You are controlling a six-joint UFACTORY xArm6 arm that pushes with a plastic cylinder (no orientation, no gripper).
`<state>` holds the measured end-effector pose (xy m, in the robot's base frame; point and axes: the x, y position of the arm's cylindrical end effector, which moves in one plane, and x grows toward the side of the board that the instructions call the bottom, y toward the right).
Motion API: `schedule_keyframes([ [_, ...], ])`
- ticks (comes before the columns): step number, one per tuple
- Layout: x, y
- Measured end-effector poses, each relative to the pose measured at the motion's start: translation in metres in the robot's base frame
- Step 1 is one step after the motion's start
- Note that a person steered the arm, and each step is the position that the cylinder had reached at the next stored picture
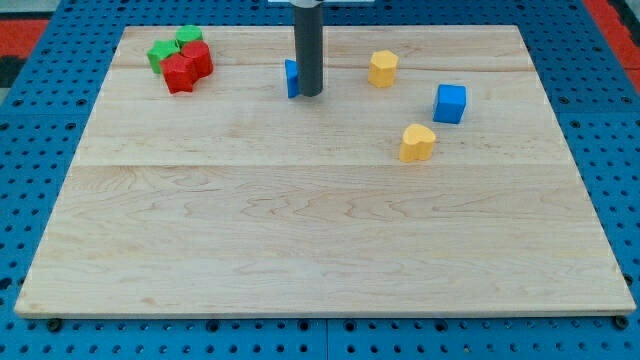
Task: Move the yellow hexagon towards the center of the board
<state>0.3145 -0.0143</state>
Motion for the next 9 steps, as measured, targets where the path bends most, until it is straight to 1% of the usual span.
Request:
schedule_keyframes([
  [1, -0.032, 0.021],
  [2, -0.057, 0.066],
  [3, -0.057, 0.107],
  [4, -0.055, 0.112],
  [5, -0.055, 0.13],
  [6, -0.043, 0.13],
  [8, -0.002, 0.119],
  [9, 0.028, 0.118],
])
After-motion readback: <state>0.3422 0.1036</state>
